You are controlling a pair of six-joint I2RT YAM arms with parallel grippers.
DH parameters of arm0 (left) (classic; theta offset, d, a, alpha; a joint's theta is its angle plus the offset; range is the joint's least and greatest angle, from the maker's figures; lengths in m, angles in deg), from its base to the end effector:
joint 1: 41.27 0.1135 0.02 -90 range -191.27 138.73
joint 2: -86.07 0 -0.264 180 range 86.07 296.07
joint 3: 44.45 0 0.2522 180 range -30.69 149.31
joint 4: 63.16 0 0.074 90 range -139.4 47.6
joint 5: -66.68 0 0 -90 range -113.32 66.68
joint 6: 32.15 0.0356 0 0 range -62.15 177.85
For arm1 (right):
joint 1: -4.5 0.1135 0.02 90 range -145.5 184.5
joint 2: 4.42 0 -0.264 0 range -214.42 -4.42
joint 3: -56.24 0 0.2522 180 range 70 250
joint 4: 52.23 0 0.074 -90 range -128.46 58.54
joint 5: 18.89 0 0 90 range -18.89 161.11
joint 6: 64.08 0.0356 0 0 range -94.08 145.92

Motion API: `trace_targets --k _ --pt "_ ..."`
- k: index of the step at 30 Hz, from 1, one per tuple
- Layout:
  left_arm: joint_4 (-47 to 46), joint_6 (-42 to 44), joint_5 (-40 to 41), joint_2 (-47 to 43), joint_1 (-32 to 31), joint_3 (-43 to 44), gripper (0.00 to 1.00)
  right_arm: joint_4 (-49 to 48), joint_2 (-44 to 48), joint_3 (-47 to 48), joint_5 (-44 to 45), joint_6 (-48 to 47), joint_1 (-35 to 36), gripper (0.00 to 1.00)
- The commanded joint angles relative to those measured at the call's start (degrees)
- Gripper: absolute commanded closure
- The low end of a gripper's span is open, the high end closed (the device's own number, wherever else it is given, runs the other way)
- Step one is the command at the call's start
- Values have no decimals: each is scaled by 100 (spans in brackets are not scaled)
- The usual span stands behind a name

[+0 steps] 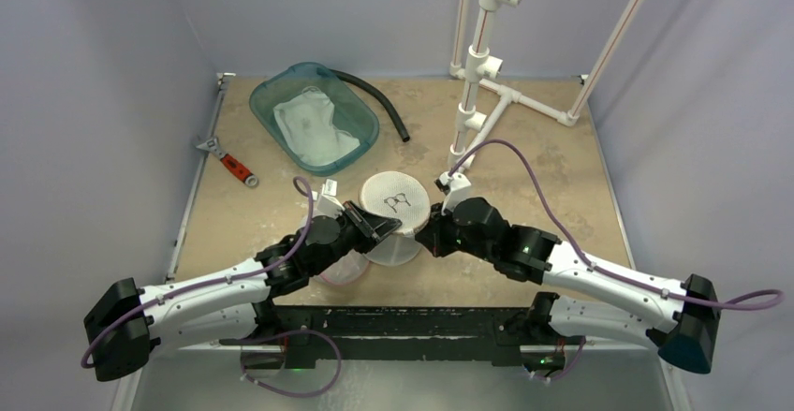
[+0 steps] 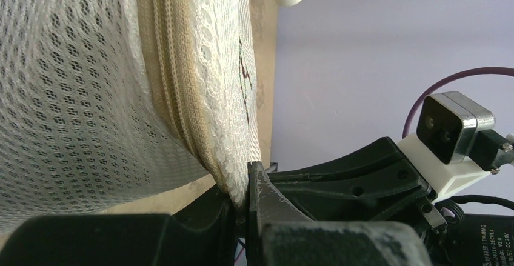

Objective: Unzip the laundry bag and remove the bra
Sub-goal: Unzip the laundry bag at the center of the board.

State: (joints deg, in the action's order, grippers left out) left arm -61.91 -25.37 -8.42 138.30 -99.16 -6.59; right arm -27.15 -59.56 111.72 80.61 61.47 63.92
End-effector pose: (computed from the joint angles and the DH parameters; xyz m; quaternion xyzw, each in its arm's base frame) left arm 0.1178 -0.1705 0.2304 -0.2497 0.7535 -0.5308 0.2969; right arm 0.1172 0.1868 0.2860 -0.1299 0.8304 0.3490 0.4145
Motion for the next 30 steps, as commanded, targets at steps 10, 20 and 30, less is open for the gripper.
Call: trace_targets --k 10,20,30 --pt "107 499 -292 -147 -24 347 100 722 267 -57 755 460 14 100" --pt "346 1061 -843 -185 -20 549 100 1079 401 -248 1402 897 -3 100" --pt "268 1787 -2066 14 -10 748 100 1632 518 -218 2195 1646 -10 100"
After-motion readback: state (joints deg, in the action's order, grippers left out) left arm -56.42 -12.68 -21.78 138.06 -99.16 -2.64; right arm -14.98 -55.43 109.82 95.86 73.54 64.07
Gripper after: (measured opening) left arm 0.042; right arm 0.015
